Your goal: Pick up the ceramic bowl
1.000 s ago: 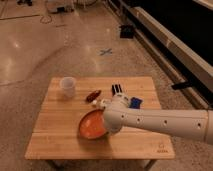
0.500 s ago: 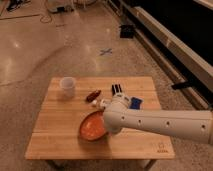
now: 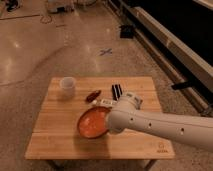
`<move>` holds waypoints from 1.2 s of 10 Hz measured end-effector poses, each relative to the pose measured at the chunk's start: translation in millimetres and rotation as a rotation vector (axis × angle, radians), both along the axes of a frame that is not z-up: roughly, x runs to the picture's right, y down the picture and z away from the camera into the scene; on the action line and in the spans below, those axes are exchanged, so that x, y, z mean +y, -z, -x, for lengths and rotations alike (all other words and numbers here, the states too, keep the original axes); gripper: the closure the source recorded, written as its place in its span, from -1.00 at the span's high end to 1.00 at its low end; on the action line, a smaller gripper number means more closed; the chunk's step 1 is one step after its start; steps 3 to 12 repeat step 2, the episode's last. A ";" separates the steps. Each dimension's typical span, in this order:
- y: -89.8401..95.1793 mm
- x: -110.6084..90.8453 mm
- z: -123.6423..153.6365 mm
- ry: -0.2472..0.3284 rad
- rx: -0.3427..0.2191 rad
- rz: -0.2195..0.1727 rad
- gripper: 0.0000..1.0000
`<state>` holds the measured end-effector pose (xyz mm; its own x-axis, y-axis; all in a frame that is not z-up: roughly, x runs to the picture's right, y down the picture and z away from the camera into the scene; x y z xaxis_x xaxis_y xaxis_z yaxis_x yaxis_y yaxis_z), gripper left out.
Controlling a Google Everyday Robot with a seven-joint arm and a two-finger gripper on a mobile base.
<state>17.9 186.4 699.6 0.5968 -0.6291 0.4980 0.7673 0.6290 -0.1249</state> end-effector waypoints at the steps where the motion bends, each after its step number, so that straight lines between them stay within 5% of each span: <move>1: 7.6 -6.8 -3.7 -0.013 -0.011 -0.017 -1.00; 12: 12.7 -11.1 -6.3 -0.023 -0.021 -0.026 -0.96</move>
